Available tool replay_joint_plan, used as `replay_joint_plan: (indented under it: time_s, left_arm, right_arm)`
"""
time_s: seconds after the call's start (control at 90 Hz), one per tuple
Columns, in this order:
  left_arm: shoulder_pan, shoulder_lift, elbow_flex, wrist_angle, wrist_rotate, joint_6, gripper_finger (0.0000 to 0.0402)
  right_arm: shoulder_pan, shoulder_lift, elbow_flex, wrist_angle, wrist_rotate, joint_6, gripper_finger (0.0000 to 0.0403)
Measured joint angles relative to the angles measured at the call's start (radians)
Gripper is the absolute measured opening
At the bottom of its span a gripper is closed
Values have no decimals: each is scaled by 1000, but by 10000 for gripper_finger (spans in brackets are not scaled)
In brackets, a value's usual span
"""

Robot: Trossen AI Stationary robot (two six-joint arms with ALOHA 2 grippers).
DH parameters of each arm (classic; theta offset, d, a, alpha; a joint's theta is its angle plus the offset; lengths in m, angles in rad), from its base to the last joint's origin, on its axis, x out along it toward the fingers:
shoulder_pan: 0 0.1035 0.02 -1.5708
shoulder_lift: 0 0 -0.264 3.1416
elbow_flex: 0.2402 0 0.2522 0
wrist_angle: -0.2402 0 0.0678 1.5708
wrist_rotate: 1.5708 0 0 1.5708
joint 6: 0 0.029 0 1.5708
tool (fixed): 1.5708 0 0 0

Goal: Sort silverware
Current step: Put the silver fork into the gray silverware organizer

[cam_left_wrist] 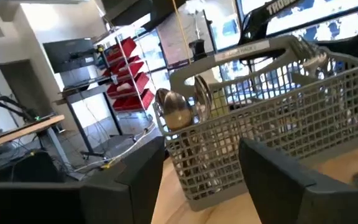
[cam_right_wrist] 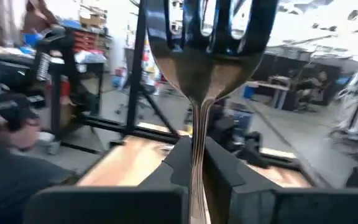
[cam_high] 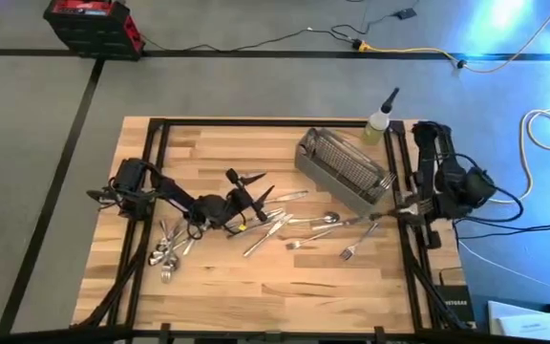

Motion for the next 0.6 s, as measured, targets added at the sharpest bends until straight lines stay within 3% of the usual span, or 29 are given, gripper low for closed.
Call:
replay_joint_plan:
  time_s: [0.056, 0.167, 0.456, 0.522, 0.6]
  left_arm:
    - [5, 0, 4, -23, 1, -12, 193]
    - [11, 1, 4, -31, 8, -21, 193]
    - [16, 1, 4, -35, 22, -42, 193]
    - [18, 1, 13, -30, 92, -75, 193]
    - [21, 1, 55, -40, 272, -97, 193]
  right_arm:
    - [-1, 12, 0, -37, -33, 44, 0]
    - [-1, 45, -1, -100, -199, 68, 0]
    - [-108, 142, 21, -164, -344, 158, 0]
    - [-164, 171, 46, -164, -278, 173, 0]
    - [-237, 205, 72, -165, -243, 175, 0]
